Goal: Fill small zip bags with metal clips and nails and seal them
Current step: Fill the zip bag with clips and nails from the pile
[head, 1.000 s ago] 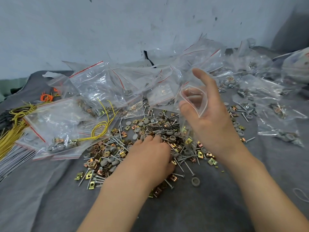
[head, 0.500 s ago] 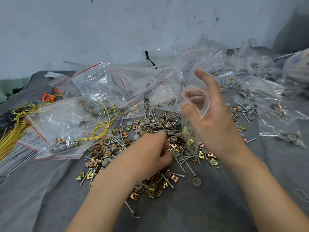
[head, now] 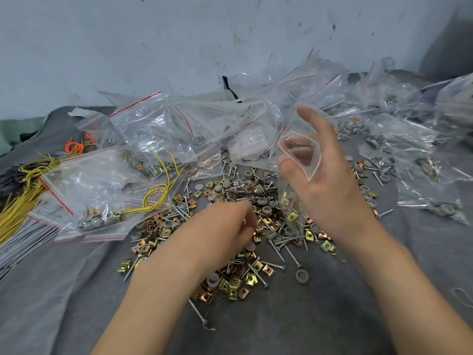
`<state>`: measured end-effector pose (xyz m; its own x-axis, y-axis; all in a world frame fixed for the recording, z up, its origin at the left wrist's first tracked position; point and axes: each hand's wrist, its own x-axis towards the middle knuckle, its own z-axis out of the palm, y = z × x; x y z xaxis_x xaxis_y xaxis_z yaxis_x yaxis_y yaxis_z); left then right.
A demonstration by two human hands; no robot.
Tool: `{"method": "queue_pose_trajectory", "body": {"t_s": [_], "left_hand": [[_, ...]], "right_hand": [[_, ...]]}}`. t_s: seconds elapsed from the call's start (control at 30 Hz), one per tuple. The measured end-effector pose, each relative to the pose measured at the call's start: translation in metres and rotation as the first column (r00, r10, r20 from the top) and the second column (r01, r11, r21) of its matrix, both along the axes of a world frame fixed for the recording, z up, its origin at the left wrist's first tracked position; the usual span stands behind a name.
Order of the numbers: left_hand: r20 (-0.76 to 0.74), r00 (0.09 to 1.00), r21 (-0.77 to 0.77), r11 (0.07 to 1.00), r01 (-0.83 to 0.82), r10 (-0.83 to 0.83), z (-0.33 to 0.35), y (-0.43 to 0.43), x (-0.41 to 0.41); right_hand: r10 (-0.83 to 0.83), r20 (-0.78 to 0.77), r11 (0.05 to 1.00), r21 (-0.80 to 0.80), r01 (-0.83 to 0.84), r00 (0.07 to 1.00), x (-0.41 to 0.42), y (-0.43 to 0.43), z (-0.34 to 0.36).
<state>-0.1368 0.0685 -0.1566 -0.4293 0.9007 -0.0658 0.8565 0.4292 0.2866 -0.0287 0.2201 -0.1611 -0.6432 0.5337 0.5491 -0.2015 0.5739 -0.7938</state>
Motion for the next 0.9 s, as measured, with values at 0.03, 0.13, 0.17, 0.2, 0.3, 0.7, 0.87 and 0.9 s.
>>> {"method": "queue_pose_trajectory", "body": {"t_s": [0.03, 0.13, 0.17, 0.2, 0.3, 0.7, 0.87, 0.9], "left_hand": [[0.035, 0.999, -0.040, 0.999, 0.035, -0.034, 0.002, 0.000, 0.003], [0.093, 0.992, -0.167, 0.981, 0.097, -0.082, 0.006, -0.003, 0.013], [0.093, 0.992, -0.198, 0.974, 0.108, -0.091, 0.007, -0.003, 0.016], [0.084, 0.991, -0.218, 0.969, 0.119, -0.103, 0.007, -0.004, 0.018], [0.021, 0.990, -0.239, 0.961, 0.140, -0.139, 0.005, -0.005, 0.027], [-0.100, 0.984, -0.224, 0.967, 0.121, -0.146, 0.000, -0.005, 0.038], [-0.074, 0.987, -0.248, 0.961, 0.121, -0.143, 0.001, -0.005, 0.039], [-0.084, 0.985, -0.255, 0.959, 0.126, -0.152, 0.000, -0.006, 0.040]], "right_hand": [[0.001, 0.001, 1.000, -0.002, -0.001, 1.000, 0.000, 0.000, 0.000], [0.005, -0.002, 1.000, -0.006, -0.005, 1.000, 0.000, 0.001, 0.000], [0.006, -0.003, 1.000, -0.005, -0.006, 1.000, 0.001, 0.001, 0.000], [0.006, -0.003, 1.000, -0.003, -0.006, 1.000, 0.001, 0.002, 0.000], [0.003, -0.002, 1.000, 0.003, -0.003, 1.000, 0.002, 0.002, 0.001], [-0.009, 0.007, 1.000, 0.021, 0.009, 1.000, 0.003, 0.001, 0.001], [0.002, 0.009, 1.000, 0.018, -0.002, 1.000, 0.004, 0.002, 0.001], [0.002, 0.013, 1.000, 0.021, -0.002, 1.000, 0.004, 0.002, 0.002]]}}
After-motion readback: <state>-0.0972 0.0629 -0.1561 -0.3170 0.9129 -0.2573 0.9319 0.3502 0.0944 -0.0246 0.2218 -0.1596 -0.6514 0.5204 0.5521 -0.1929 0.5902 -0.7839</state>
